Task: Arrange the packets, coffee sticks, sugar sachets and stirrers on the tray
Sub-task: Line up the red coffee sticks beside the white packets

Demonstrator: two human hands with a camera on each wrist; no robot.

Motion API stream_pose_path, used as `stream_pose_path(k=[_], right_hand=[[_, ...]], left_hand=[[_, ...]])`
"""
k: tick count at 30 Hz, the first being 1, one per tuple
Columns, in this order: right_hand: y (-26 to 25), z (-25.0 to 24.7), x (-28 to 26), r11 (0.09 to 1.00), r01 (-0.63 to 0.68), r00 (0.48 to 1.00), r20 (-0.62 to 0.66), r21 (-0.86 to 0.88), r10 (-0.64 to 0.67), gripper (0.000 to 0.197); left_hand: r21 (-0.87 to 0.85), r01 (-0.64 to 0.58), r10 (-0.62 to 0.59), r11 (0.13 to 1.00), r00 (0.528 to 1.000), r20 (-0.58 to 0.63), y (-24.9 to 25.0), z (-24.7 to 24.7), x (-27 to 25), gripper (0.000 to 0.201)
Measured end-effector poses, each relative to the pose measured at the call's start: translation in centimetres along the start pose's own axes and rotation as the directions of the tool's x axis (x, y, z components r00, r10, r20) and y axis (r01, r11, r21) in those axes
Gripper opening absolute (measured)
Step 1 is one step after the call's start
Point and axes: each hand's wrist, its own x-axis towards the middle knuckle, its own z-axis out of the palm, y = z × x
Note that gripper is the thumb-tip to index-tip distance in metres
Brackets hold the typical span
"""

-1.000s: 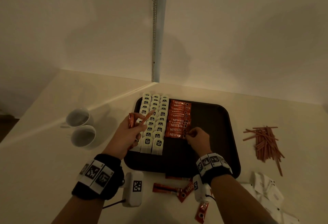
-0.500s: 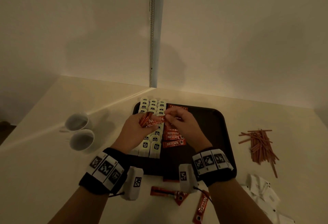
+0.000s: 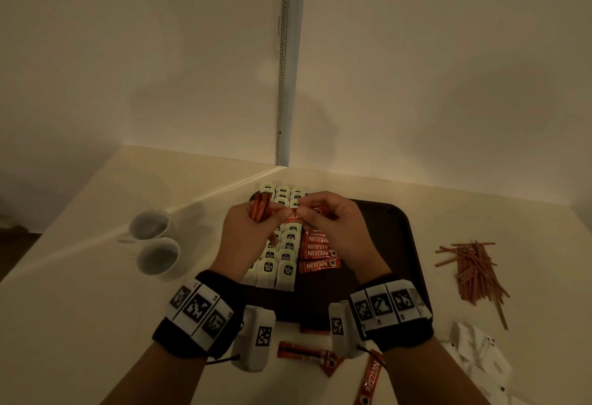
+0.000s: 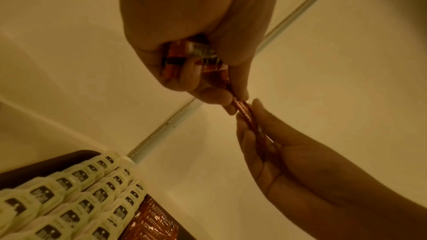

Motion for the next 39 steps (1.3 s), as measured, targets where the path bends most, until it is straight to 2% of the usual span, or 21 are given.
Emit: stream_pose_path(k=[6,9,13,15,17,22,27,33,39], right_hand=[[-0.6,-0.2,0.2,0.995,-0.063,0.998,-0.015,0.077,0.064,0.014],[-0.4,-1.2,0.4,0.993,-0.079,0.997,-0.016,-0.089,0.078,0.012],[-0.1,-2.7,0.9,0.95,-0.104,0.981,0.126,-0.295,0.147,0.018],[0.8,-3.8,0.9,0.914,-0.094,0.985,0.098,-0.395,0.143,0.014],[2.6,-5.1,0.7,0.861,-0.103,0.987,0.06,-0.498,0.152,0.011],[8.9,-7.5,-1.6,0.708,-0.226,0.948,0.017,-0.669,0.318,0.015],[12.8,-6.9,-3.7,0.664,-0.35,0.898,-0.035,-0.661,0.438,0.015],[14.5,-5.4,-3.5,0.693,-0.415,0.901,-0.161,-0.59,0.402,0.013],[14.8,-5.2,-3.0,0.711,-0.413,0.908,-0.199,-0.569,0.368,0.012]], left_hand=[[-0.055,0.013,-0.017,0.998,0.998,-0.067,0.5,0.3,0.0,0.008],[-0.07,0.029,-0.035,0.997,0.996,-0.081,0.4,0.4,0.1,0.009],[-0.068,0.066,-0.068,0.996,0.997,-0.028,-0.4,0.0,0.2,0.004],[-0.069,0.082,-0.082,0.994,0.997,0.009,-0.9,-0.6,-0.1,0.006],[-0.05,0.116,-0.117,0.992,0.993,-0.005,-1.4,-1.6,-0.5,0.005],[-0.021,0.218,-0.219,0.976,0.975,-0.039,-3.7,-4.8,-1.4,0.009],[-0.049,0.306,-0.308,0.951,0.949,-0.063,-5.7,-6.7,-2.4,0.012],[-0.052,0.321,-0.324,0.946,0.944,-0.066,-6.3,-7.8,-3.0,0.014],[-0.055,0.322,-0.326,0.945,0.943,-0.073,-6.4,-8.2,-3.1,0.014]])
